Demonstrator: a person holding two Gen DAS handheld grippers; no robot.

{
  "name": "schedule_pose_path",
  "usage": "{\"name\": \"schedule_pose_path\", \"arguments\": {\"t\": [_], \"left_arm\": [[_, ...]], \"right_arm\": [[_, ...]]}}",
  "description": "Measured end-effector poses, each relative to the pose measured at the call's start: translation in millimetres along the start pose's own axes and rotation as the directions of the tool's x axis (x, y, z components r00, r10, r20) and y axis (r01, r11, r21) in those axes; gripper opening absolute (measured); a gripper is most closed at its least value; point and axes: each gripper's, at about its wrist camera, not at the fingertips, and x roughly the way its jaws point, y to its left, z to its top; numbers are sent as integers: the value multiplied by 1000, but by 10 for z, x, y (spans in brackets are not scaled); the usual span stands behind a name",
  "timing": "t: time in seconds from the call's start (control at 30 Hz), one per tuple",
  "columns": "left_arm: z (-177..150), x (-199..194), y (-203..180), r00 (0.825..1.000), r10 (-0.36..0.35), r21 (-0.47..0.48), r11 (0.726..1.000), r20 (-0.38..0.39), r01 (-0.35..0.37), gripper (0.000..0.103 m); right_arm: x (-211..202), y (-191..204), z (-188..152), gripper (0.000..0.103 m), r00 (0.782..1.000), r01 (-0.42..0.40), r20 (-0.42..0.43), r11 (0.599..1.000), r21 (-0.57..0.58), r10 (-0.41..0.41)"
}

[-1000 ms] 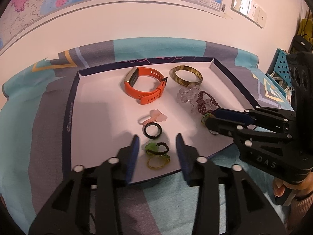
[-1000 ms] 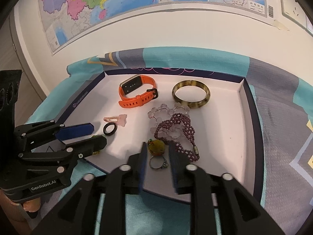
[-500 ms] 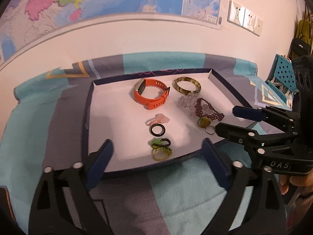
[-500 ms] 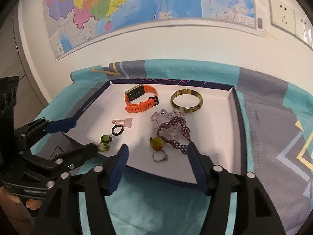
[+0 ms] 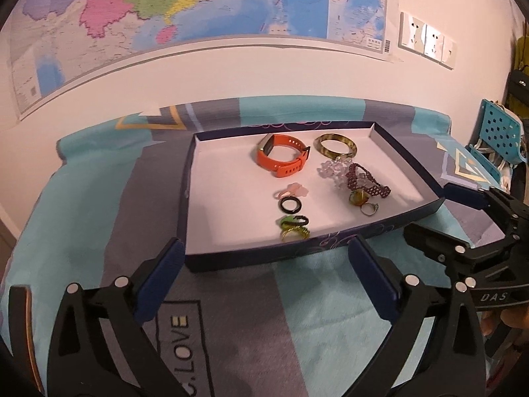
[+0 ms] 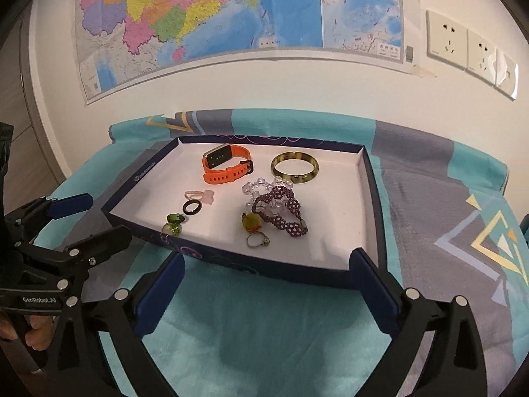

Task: Organize jewelry
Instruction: 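Withdraw both open tools back from the box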

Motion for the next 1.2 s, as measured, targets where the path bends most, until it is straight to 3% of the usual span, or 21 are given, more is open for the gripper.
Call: {"name": "schedule_pose_path", "arguments": {"t": [0.43,1.2], "left_arm": [[-122,-84,27,998,58,-14,998,-16,-58,98],[-333,-168,20,996,64,-34,997,-56,-66,98]], "right_arm": [[-122,72,-176,96,1000,2,-7,1000,-1,-2],[-259,192,-358,96,999,-15,-32,1000,21,16]]}}
